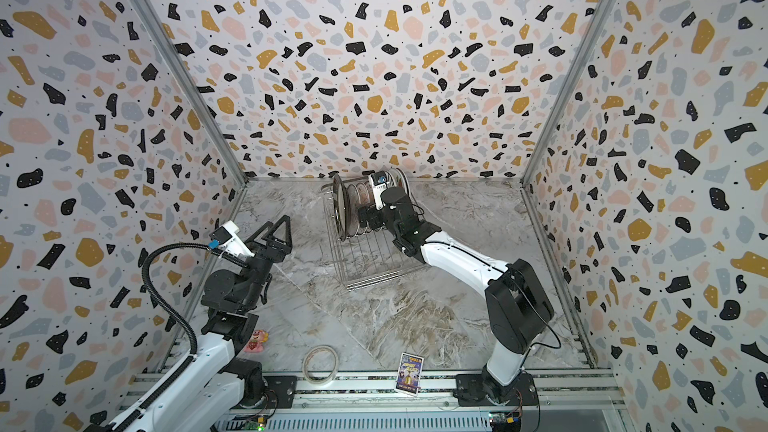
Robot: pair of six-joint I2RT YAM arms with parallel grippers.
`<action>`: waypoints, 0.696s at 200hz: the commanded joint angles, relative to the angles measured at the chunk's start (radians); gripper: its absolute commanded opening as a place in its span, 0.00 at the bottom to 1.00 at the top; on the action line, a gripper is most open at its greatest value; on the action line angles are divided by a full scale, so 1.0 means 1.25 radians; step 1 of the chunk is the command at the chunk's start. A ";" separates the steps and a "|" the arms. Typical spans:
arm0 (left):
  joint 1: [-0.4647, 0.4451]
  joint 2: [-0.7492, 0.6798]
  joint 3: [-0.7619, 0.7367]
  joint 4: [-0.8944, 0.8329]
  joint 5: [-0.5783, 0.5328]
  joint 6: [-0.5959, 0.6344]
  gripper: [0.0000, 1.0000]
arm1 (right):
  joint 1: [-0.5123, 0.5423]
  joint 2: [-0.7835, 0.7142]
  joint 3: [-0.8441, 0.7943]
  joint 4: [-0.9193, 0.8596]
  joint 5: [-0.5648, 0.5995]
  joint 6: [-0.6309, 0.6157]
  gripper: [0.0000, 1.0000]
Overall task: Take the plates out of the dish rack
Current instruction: 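Grasp the rim of the dark patterned plate with the right gripper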
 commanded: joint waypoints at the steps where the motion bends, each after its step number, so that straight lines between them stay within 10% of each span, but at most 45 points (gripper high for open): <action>1: -0.009 -0.005 -0.010 0.032 0.011 0.023 1.00 | 0.053 0.050 0.094 -0.069 0.064 -0.001 1.00; 78: -0.028 0.027 -0.022 0.051 0.015 0.011 1.00 | 0.099 0.252 0.363 -0.206 0.155 0.019 0.54; 139: -0.030 0.024 -0.032 0.042 -0.022 0.009 1.00 | 0.099 0.352 0.478 -0.256 0.221 0.039 0.39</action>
